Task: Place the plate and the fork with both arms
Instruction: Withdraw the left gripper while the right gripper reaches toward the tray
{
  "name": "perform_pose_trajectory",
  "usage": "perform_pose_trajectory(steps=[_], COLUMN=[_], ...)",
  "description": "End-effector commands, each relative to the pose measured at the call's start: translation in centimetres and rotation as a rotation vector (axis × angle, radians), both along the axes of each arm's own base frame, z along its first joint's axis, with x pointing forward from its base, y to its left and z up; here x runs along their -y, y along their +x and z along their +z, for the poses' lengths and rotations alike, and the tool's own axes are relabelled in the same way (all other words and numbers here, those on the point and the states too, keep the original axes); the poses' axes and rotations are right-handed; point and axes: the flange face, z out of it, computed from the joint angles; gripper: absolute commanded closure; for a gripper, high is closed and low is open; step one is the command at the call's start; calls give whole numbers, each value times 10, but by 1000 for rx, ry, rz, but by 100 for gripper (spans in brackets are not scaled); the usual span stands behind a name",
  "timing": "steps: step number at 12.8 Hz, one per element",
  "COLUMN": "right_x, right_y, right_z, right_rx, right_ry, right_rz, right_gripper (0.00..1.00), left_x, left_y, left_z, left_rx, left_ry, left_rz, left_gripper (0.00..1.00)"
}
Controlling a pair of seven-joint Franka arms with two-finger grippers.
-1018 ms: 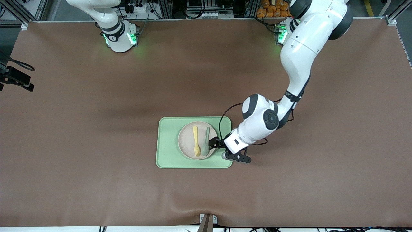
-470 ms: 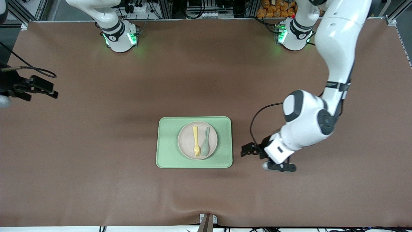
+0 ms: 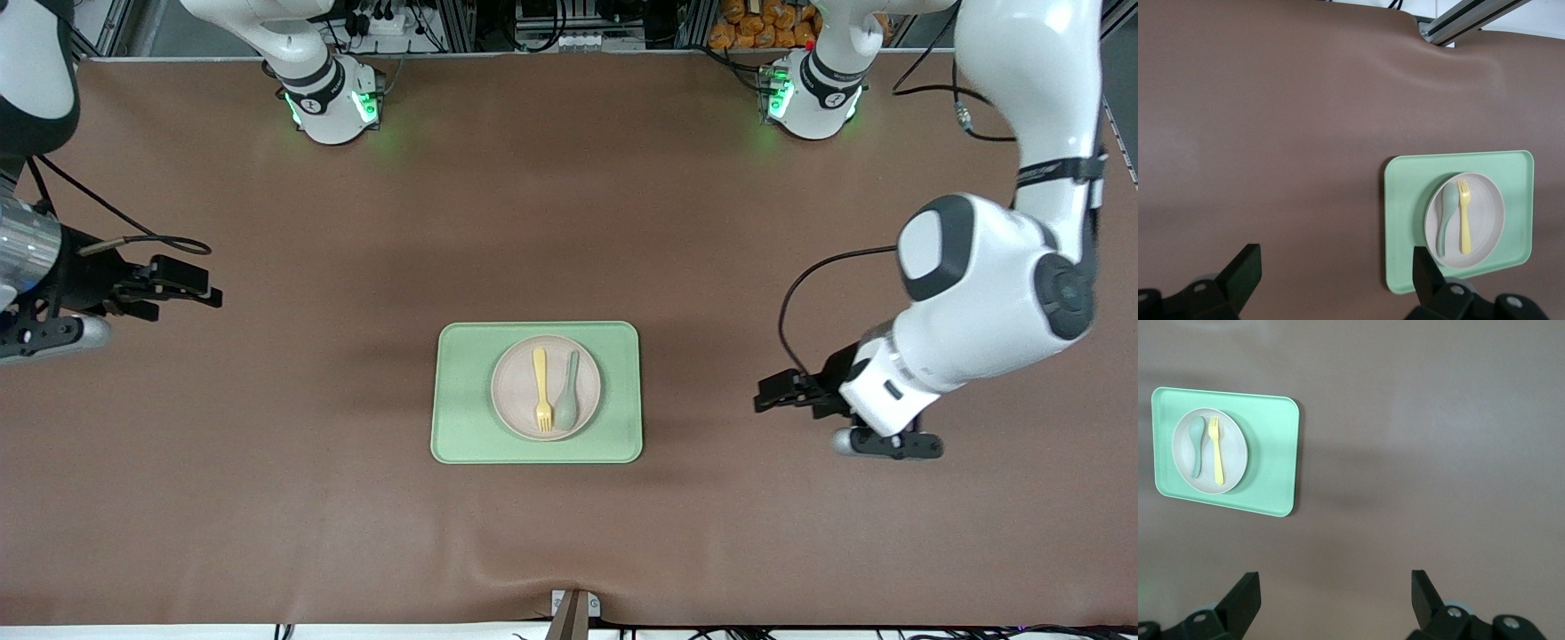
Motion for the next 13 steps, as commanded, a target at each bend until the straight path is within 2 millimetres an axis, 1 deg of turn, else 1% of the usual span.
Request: perform_pose_trajectory(steps=[1, 3, 4, 5, 8, 9, 10, 11, 12, 13], right_x=[-22, -49, -64, -84, -151, -169, -183, -202, -221, -238], right_y=[21, 32, 36, 39, 40, 41, 43, 42, 40, 38], right_z=[-21, -39, -47, -56, -85, -92, -103, -113, -125, -138], right_rx=[40, 61, 69, 76, 40, 54, 59, 66, 63, 56], right_ry=[49, 49, 48, 48, 35, 38, 36, 38, 33, 30], right_rz=[41, 45, 55, 54, -55, -65, -66, -70, -90, -122], right_gripper=[0, 0, 0, 0, 0, 0, 0, 0, 0, 1], left_x=[-24, -36, -38, -39, -50, -58, -60, -63, -66, -66], left_y=[-25, -43, -51, -57, -81, -89, -102, -117, -130, -137], left_z=[40, 64, 75, 84, 110, 121, 134, 144, 150, 154], left_rx=[-51, -88, -91, -91, -131, -145, -159, -174, -184, -181], left_ry=[47, 134, 168, 197, 276, 284, 293, 306, 318, 322], left_rz=[4, 8, 14, 14, 14, 21, 13, 6, 8, 5], left_gripper=[0, 0, 0, 0, 0, 0, 0, 0, 0, 0])
